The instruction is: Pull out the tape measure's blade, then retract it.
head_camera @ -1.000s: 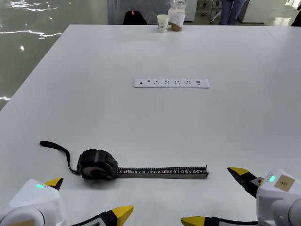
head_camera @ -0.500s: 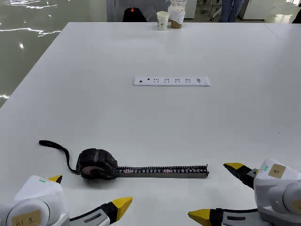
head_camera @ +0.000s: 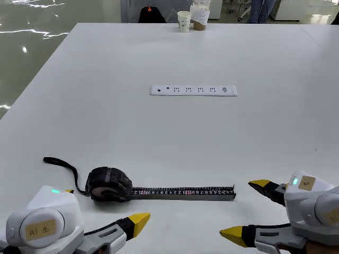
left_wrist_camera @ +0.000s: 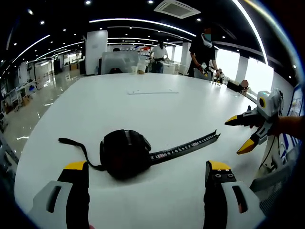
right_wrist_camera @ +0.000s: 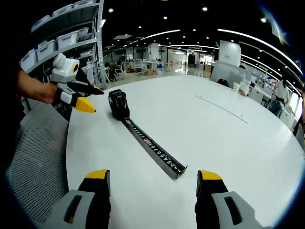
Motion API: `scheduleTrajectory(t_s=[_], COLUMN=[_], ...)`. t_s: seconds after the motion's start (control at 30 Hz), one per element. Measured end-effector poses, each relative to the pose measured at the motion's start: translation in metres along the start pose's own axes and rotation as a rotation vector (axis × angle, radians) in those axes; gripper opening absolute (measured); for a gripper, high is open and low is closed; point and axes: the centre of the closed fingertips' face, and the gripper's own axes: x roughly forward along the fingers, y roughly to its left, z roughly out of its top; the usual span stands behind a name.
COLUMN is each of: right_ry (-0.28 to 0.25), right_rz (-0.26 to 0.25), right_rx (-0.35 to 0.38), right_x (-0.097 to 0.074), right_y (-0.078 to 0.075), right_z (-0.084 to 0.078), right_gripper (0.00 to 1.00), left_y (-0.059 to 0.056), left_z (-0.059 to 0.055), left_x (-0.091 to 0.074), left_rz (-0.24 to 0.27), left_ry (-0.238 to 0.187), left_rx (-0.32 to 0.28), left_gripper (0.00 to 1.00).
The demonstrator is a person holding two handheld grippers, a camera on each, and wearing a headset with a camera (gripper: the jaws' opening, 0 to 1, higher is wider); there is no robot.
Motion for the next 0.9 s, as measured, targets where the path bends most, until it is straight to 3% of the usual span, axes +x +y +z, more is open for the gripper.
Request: scheduleTrajectory(t_s=[0.9], right_ry=[0.045], right_rz=[0.099], right_rx=[-0.121], right_x=[0.019], right_y=[-0.027], right_z=[-0.007], right_gripper=[0.44], left_y=[0.019], left_z=[0.005], left_x=[0.028], left_rz=[0.070], left_ry=[0.012], left_rx=[-0.077], left_gripper=[0.92])
